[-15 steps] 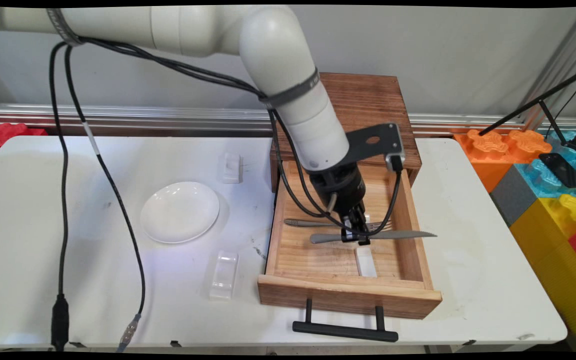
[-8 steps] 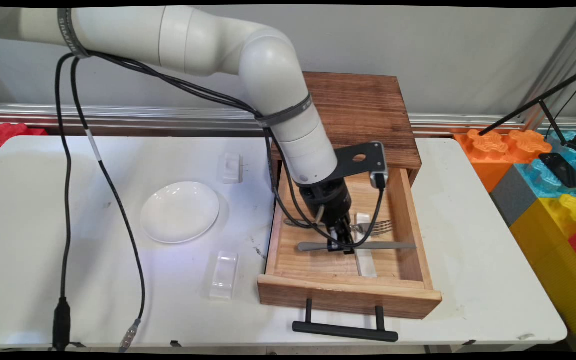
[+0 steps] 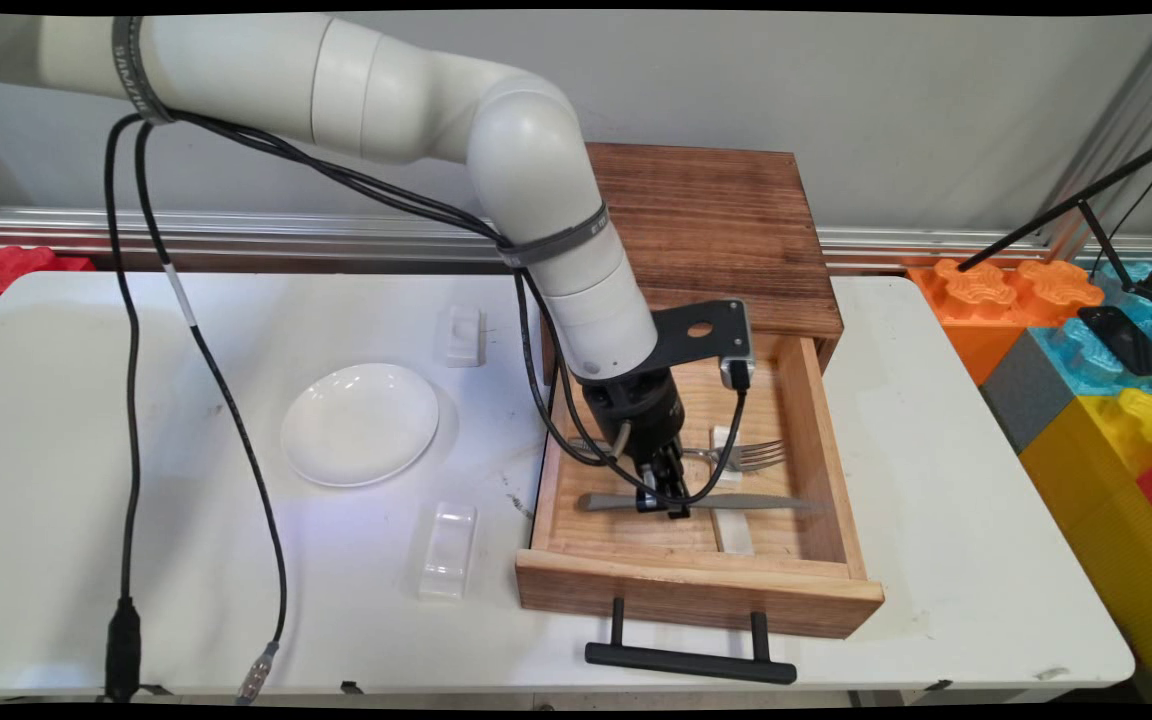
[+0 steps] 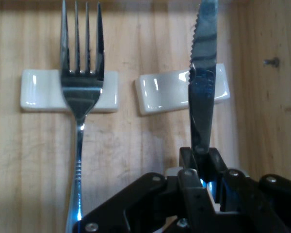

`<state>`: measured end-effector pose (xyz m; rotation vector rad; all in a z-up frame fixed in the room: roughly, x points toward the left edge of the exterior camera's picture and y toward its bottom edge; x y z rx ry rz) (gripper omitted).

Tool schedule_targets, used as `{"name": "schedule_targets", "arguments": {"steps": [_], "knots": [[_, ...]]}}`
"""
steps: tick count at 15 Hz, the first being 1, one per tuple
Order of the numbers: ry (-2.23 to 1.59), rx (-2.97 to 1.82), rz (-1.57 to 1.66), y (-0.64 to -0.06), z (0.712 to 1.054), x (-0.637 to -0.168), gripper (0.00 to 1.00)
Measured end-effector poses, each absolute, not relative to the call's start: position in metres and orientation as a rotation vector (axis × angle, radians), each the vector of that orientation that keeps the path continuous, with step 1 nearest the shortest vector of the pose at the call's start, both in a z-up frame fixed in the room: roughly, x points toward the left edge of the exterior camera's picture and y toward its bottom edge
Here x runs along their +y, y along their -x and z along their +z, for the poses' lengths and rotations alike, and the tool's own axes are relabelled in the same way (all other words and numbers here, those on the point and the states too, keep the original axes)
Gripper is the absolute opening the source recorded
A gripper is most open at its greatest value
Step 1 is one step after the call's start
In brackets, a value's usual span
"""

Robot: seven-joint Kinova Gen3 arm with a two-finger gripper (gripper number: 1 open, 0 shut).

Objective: Place the picked object into the drawer

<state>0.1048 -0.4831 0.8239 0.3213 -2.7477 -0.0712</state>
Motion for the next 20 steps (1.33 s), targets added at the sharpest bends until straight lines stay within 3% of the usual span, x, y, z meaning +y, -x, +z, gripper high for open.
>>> {"name": "schedule_targets", "arguments": {"steps": [15,16,20], "knots": [[-0.355,-2.746,-0.12,-0.098,0.811,-0.488,0.0],[-0.355,-2.746,-0.122,-0.098,0.81,-0.489,1.0],[-0.362,-2.748,-0.128,-0.1,0.809,-0.491,1.0]]}}
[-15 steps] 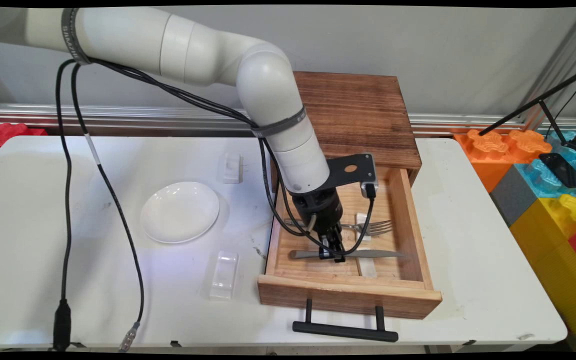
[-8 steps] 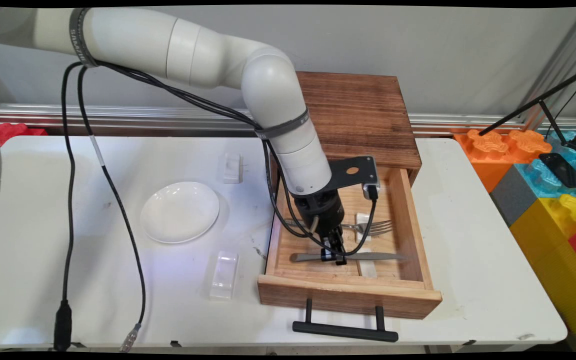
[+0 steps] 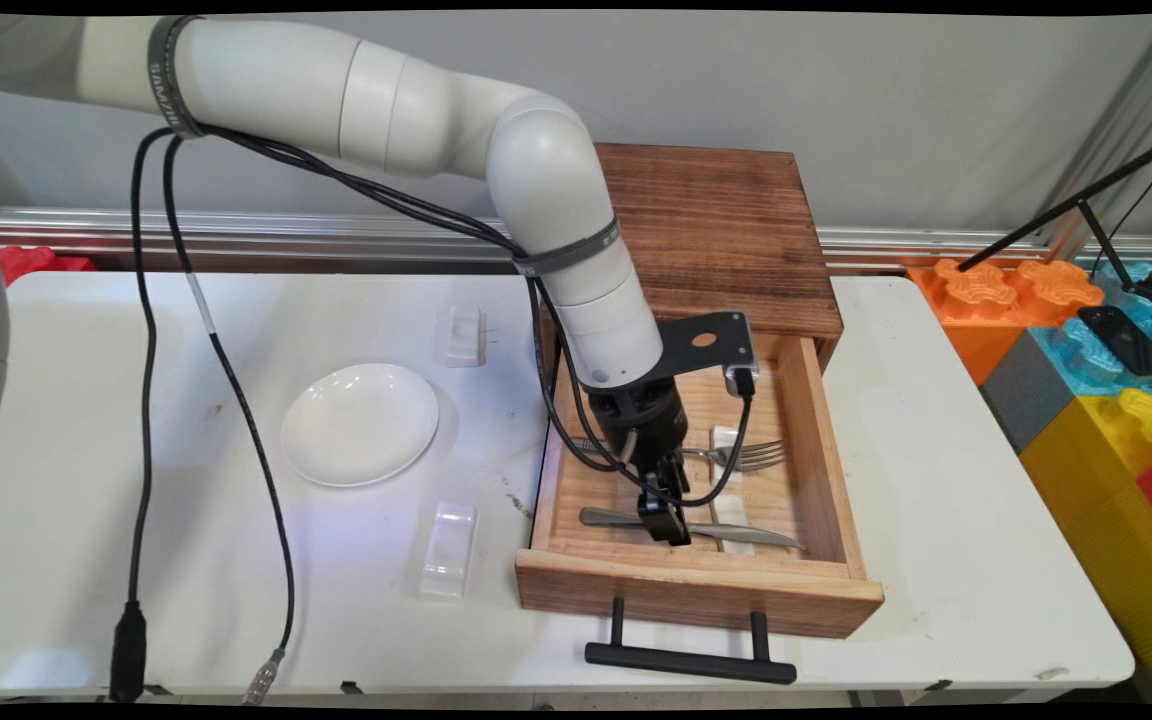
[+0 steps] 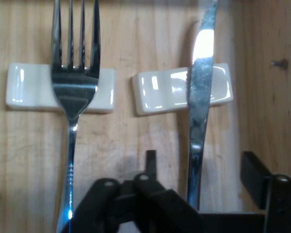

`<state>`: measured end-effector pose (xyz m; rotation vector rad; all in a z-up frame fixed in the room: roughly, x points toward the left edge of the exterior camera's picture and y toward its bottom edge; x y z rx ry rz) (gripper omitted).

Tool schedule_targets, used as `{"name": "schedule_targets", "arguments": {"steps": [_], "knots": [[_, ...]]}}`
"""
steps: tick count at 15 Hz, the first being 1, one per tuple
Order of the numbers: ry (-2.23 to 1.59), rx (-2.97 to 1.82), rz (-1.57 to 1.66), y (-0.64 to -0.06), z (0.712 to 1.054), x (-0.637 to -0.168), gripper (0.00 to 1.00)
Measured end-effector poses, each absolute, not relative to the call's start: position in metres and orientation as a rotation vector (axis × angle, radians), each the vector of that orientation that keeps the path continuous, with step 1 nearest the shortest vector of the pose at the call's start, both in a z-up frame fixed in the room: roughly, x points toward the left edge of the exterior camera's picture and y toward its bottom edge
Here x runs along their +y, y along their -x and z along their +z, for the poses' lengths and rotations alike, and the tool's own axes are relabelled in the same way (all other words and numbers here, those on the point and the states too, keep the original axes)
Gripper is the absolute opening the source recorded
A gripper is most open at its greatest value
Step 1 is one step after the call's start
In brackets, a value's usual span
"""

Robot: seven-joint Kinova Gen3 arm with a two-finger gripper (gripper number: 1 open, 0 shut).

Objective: Place the picked object into the drawer

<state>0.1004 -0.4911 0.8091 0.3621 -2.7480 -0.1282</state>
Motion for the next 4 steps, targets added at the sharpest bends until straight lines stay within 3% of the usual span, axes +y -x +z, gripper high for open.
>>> {"name": "schedule_targets", "arguments": {"steps": [4], "knots": [[-0.373,-2.751,-0.128,-0.1051,0.8098,-0.4948,1.0]]}}
